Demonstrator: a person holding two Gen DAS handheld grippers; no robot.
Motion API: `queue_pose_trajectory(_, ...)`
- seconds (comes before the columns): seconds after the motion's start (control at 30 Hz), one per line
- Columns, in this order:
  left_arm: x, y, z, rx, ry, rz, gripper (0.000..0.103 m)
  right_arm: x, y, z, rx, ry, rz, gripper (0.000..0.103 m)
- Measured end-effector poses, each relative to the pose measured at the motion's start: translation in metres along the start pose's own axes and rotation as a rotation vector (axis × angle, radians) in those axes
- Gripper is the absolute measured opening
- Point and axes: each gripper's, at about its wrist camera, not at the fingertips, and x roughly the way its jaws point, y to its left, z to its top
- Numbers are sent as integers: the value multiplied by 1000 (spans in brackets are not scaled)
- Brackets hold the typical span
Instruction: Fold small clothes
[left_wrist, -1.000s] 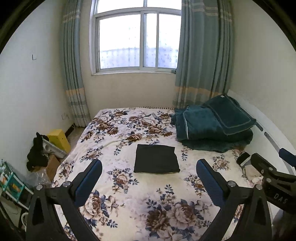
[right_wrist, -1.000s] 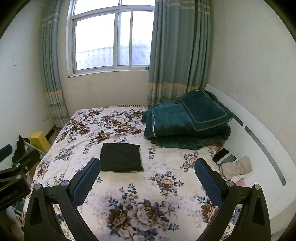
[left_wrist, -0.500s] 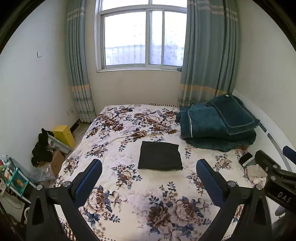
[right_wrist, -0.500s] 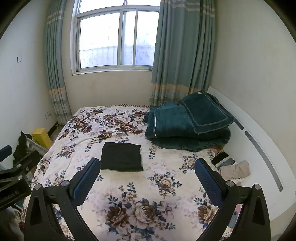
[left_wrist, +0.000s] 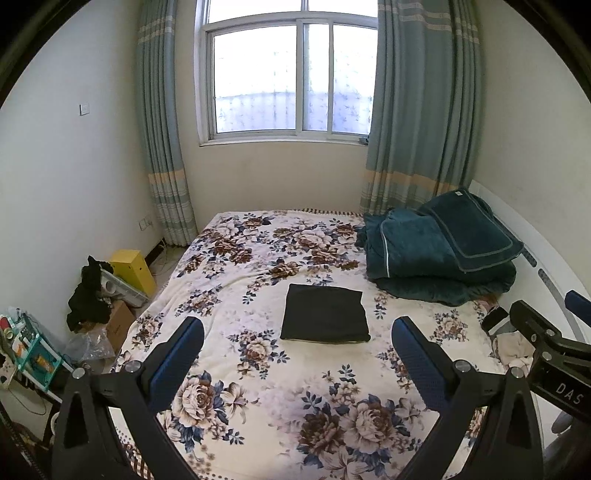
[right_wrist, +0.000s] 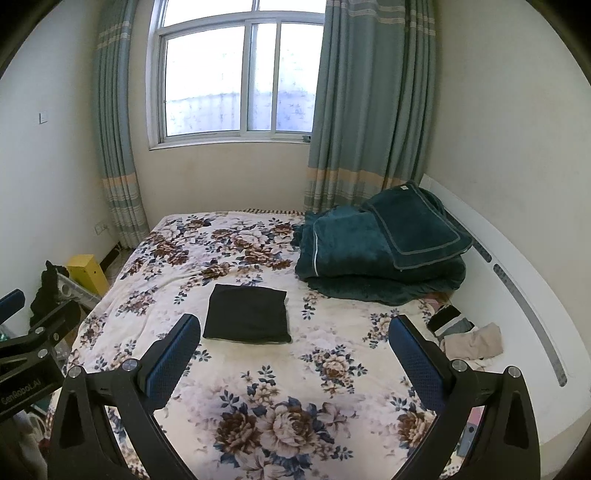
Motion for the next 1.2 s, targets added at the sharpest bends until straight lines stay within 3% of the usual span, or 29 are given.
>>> queue_pose_trajectory(1.2, -13, -12, 12, 1, -29, 19, 103, 2, 5, -2, 20, 15, 19, 103)
